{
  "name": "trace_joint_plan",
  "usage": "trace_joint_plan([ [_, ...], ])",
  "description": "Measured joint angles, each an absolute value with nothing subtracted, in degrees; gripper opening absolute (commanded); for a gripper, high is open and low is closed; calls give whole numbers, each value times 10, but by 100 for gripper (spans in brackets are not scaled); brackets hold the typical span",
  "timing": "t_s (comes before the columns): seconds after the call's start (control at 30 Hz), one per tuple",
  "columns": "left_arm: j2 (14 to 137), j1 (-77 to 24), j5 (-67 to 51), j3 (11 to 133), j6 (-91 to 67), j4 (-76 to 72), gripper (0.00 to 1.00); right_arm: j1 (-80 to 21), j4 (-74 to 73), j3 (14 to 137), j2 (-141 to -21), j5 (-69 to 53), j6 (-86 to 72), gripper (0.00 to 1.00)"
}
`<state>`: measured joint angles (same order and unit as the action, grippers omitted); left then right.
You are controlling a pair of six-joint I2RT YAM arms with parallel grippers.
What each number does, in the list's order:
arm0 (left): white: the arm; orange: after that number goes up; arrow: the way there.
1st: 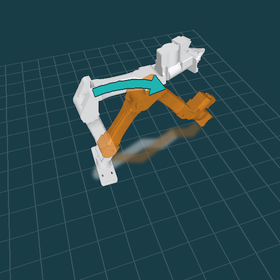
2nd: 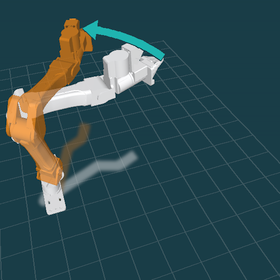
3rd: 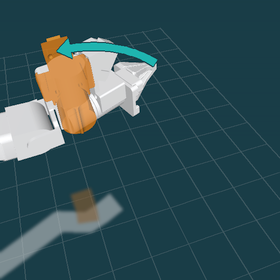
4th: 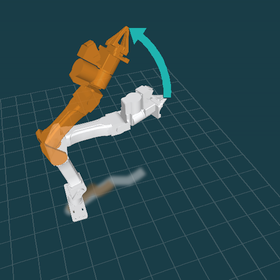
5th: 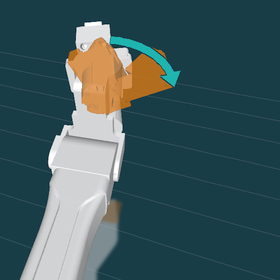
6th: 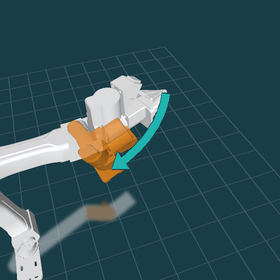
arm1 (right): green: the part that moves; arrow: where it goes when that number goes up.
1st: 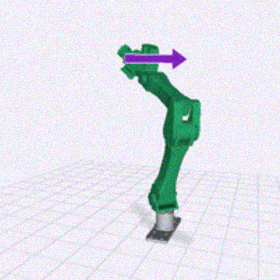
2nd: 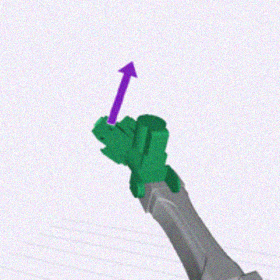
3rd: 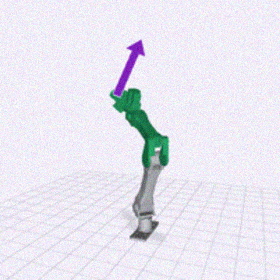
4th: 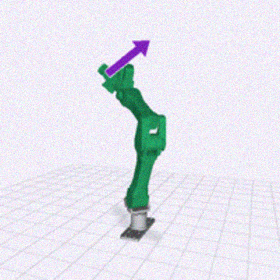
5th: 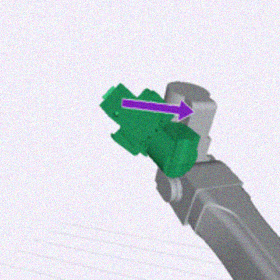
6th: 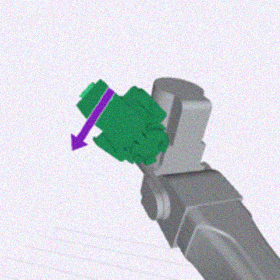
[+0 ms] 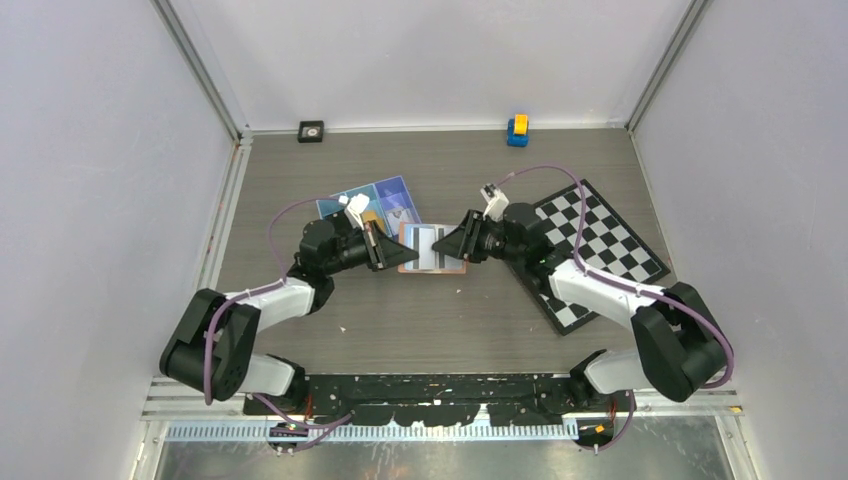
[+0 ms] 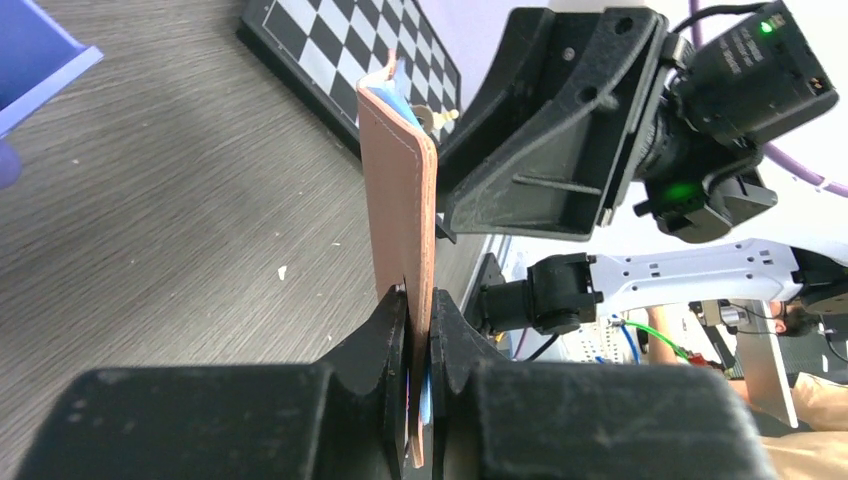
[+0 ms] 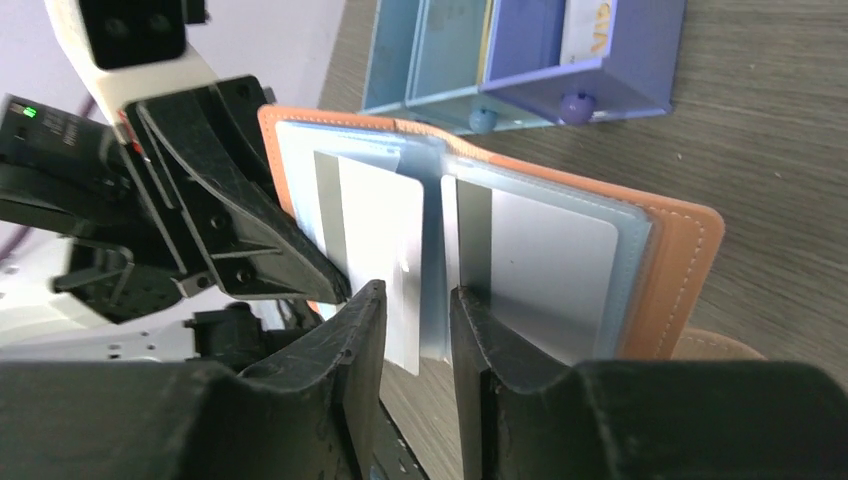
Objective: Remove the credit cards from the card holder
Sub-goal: Remove the credit card from the card holder.
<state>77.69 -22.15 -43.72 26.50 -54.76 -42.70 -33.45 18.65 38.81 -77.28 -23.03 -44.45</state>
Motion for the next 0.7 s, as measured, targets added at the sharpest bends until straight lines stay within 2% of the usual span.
trace_joint_plan([
  [0.2,809,-221,-452,265,-586,-489,0,-309,264,381,-799,-281,-496,34],
  [0.43,833,-220,-478,265,-625,-553,0,-302,357,356,-811,-319,-543,12],
  [0.57,839,-219,-483,265,-637,-576,0,-298,404,342,-812,-330,-565,4],
  [0.7,840,-215,-487,265,-648,-593,12,-296,437,336,-812,-336,-579,0],
])
